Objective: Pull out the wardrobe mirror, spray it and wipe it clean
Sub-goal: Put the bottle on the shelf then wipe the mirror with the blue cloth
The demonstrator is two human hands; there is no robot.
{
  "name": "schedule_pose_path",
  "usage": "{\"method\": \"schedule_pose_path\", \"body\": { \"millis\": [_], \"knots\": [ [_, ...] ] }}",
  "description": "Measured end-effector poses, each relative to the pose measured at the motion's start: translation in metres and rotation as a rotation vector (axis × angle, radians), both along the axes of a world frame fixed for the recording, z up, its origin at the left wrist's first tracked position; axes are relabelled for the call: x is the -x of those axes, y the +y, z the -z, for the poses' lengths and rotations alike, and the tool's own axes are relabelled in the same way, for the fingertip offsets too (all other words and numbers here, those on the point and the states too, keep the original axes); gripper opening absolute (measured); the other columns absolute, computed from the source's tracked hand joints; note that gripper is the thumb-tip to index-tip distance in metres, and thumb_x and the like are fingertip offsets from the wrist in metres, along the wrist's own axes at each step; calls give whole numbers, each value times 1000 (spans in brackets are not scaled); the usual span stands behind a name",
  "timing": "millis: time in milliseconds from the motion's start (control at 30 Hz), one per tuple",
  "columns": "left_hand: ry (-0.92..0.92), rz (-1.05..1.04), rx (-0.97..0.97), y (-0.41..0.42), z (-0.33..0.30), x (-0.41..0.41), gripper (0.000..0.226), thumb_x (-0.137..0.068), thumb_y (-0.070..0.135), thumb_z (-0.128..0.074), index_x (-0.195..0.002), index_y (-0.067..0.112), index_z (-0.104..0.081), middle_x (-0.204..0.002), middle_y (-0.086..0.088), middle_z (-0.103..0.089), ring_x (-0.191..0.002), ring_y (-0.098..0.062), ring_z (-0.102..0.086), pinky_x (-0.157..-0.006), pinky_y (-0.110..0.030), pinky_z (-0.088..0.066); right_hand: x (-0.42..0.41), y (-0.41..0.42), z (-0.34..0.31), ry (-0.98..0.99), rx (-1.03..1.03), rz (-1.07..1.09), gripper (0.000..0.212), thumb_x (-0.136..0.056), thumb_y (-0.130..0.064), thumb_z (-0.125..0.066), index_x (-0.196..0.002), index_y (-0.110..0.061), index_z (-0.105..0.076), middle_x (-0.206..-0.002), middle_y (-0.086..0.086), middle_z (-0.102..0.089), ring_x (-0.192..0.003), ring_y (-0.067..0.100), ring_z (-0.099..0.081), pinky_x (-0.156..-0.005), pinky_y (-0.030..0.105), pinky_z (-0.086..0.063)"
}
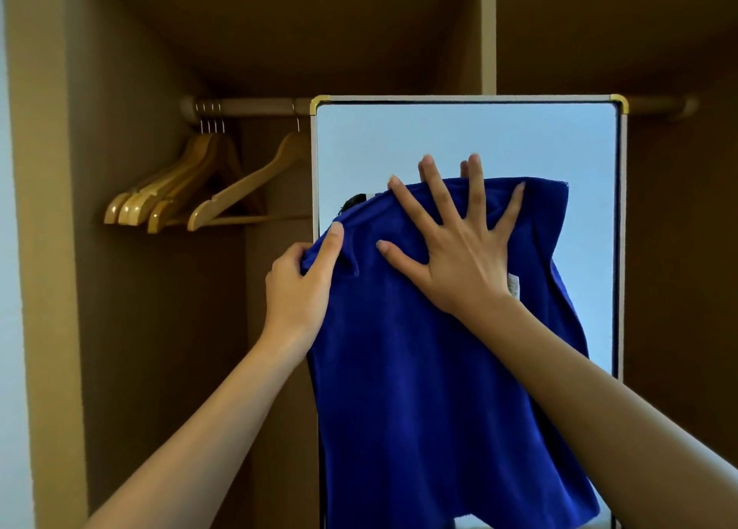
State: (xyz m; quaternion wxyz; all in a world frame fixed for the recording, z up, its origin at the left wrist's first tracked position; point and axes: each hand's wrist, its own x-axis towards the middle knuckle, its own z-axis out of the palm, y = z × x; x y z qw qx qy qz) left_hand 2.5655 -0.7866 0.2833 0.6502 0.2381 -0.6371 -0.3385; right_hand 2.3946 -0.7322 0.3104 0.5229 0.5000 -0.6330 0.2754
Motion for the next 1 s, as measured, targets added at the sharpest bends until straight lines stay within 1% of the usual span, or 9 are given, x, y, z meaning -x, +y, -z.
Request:
{"method": "schedule_pose_path", "body": {
  "millis": [100,167,233,333,400,500,700,800,1000],
  "knots": [
    [1,61,24,1,-1,-5,76,-79,70,-51,-89,-6,-60,-86,-23,-61,-83,-39,-58,-71,-37,-44,-12,-8,-10,0,22,-16,73,-87,-80,-12,-151,-47,0,-163,-8,4,-148,33,14,-106,75,5],
    [-7,69,29,2,-4,-9,69,-82,65,-53,-80,-4,-59,-75,-19,-59,-70,-34,-54,-68,-38,-42,-22,-14,-20,8,37,-24,73,-87,-79,-11,-152,-46,-1,-163,-7,4,-149,31,13,-106,74,4],
    [-17,58,29,0,-8,-11,69,-83,64,-54,-78,-4,-59,-72,-14,-57,-68,-28,-53,-66,-39,-41,-30,-19,-33,26,47,-30,72,-88,-78,-9,-152,-46,0,-163,-6,5,-149,30,12,-106,74,3],
    [-30,71,26,-2,-17,-12,79,-78,72,-51,-91,-5,-63,-83,-19,-66,-79,-35,-63,-73,-47,-52,-39,-27,-52,54,58,-30,71,-88,-77,-8,-151,-46,1,-163,-6,7,-149,29,12,-106,74,3],
    [-30,72,11,-5,-22,-11,83,-78,75,-50,-95,-5,-63,-91,-25,-66,-88,-40,-63,-81,-54,-52,-42,-32,-62,68,64,-22,70,-89,-76,-7,-152,-46,1,-163,-6,7,-149,28,12,-106,74,2],
    [-14,83,-12,-11,-30,-11,89,-74,78,-53,-97,-7,-63,-95,-27,-66,-93,-43,-62,-85,-54,-52,-43,-37,-69,86,62,0,71,-89,-76,-6,-152,-45,0,-163,-6,7,-149,28,11,-106,74,2],
    [-8,108,-15,-15,-41,-6,62,-84,63,-55,-100,3,-68,-99,-21,-69,-96,-37,-65,-89,-54,-51,-39,-39,-67,99,63,7,69,-90,-74,-7,-152,-44,0,-163,-6,5,-149,27,9,-108,72,5],
    [9,117,12,-17,-44,-4,68,-84,63,-56,-103,-1,-65,-100,-26,-65,-98,-43,-62,-89,-57,-49,-33,-36,-61,88,74,7,68,-92,-73,-8,-152,-44,-1,-163,-7,1,-150,27,6,-108,72,4],
    [39,142,61,-22,-44,-3,63,-89,59,-54,-101,-2,-64,-98,-30,-63,-95,-46,-59,-87,-58,-49,-34,-36,-52,78,82,10,67,-93,-71,-8,-153,-43,-2,-163,-6,-2,-150,26,3,-108,73,4]
  ]
}}
